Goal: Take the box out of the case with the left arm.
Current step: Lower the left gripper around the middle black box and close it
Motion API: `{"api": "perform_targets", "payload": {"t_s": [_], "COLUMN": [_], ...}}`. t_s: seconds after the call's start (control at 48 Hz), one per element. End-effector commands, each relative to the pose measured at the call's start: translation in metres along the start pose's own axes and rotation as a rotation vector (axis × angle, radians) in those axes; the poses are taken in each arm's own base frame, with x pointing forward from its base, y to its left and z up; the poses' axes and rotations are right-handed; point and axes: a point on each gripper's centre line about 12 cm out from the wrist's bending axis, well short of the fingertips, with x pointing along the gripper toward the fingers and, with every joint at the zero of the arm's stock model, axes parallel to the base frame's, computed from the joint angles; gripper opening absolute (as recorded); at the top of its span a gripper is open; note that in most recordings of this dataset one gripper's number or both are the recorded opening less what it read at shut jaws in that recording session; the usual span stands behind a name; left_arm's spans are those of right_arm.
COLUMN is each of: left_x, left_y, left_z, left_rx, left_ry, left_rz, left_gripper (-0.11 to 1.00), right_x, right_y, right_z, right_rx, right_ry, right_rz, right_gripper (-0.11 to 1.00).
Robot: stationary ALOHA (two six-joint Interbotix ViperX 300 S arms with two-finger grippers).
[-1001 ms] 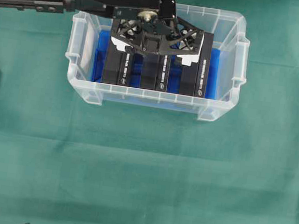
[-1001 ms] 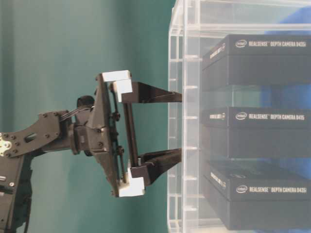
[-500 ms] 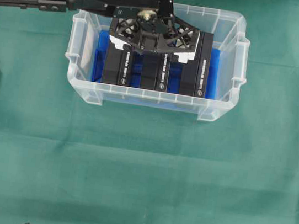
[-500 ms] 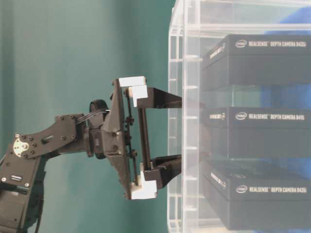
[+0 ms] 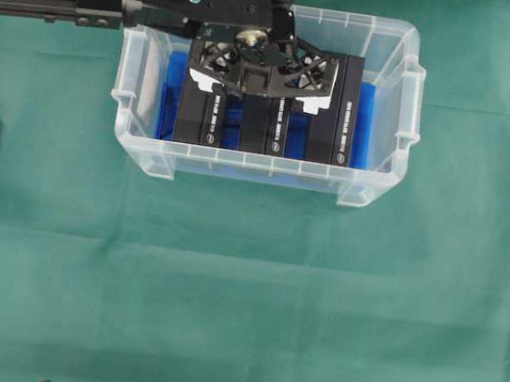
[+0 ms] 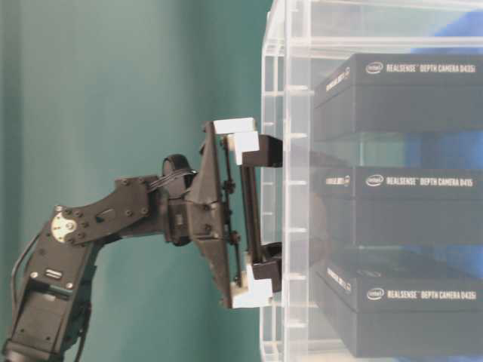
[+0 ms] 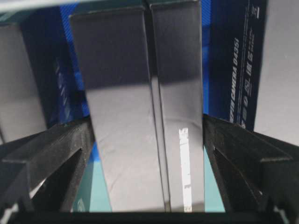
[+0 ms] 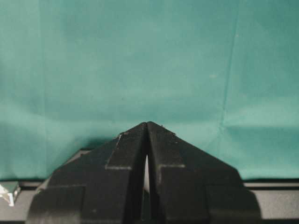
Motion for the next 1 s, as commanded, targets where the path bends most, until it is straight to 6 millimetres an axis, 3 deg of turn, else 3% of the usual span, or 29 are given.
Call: {"api": "perform_targets", "payload": {"t_s": [0.0, 0.688, 0.771, 0.876, 0.98], "left_x": [-0.0100, -0.0015, -0.0019, -0.0016, -0.0022], "left_y": [-0.0026, 0.0009, 0.0000, -0.0016, -0.0039], "left_z": [0.0032, 0.0016, 0.0014, -0.0006, -0.0014], "left_rx": [-0.006, -0.023, -0.051, -0.083, -0.084], "left_ry": [-0.014, -0.007, -0.004, -0.003, -0.006], "left_rz": [-0.033, -0.011, -0.016, -0.026, -0.041], "left_gripper": [0.85, 0.84, 0.80, 0.62, 0.62], "right_x": [-0.0036, -0.0035, -0.0030, -0.0030, -0.0030], "right_y": [-0.0003, -0.0005, -0.0008, -0.0008, -0.0008], "right_z": [0.0020, 0.0016, 0.0013, 0.0013, 0.0013], "right_rx": [0.001, 0.001, 0.002, 0.000, 0.002], "right_ry": [-0.017, -0.017, -0.015, -0.015, -0.015], "right_rz": [0.000, -0.002, -0.002, -0.002, -0.002], "right_gripper": [0.02, 0.02, 0.02, 0.02, 0.02]}}
